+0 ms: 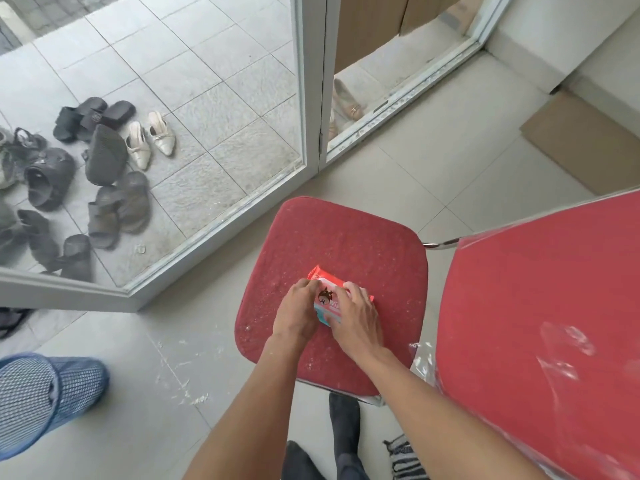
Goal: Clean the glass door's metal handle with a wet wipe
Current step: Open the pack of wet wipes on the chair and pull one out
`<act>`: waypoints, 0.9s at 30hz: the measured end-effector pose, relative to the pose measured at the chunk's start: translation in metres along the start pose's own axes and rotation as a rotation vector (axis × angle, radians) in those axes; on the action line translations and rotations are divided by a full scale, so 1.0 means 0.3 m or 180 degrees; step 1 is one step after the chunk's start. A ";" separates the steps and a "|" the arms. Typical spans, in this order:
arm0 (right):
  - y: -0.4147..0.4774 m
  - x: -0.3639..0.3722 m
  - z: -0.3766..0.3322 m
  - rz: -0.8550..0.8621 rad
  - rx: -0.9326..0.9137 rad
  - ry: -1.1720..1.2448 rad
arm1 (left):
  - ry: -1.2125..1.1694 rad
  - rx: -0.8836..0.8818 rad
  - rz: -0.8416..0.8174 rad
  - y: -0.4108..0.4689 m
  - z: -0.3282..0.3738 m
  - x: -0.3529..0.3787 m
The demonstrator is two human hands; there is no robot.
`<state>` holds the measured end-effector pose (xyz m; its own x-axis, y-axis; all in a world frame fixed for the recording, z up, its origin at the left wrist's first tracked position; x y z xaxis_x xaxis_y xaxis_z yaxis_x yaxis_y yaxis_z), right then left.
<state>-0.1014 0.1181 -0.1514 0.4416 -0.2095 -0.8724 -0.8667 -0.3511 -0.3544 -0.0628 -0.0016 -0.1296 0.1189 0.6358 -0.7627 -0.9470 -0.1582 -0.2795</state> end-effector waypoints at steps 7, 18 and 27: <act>-0.012 0.018 -0.002 0.0058 -0.0674 -0.0641 | -0.0263 -0.0209 0.0212 0.008 -0.009 0.019; 0.092 -0.092 0.122 0.0763 0.0535 0.0950 | -0.0137 -0.0077 0.0211 -0.018 -0.008 0.048; 0.033 -0.016 0.116 0.0661 0.0323 0.0909 | 0.0451 0.0068 0.0234 -0.018 0.019 0.068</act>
<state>-0.1203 0.1475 -0.1624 0.2884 -0.5183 -0.8051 -0.9569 -0.1849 -0.2238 -0.0569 0.0165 -0.1404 0.0886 0.5098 -0.8557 -0.9607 -0.1832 -0.2086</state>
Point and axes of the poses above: each hand's wrist, its own y-axis towards the middle knuckle, its own x-axis out of the palm, z = x × y, the point moved 5 cm from there along y, towards the middle knuckle, and after that the axes turned 12 degrees about x, right-handed, at the moved point
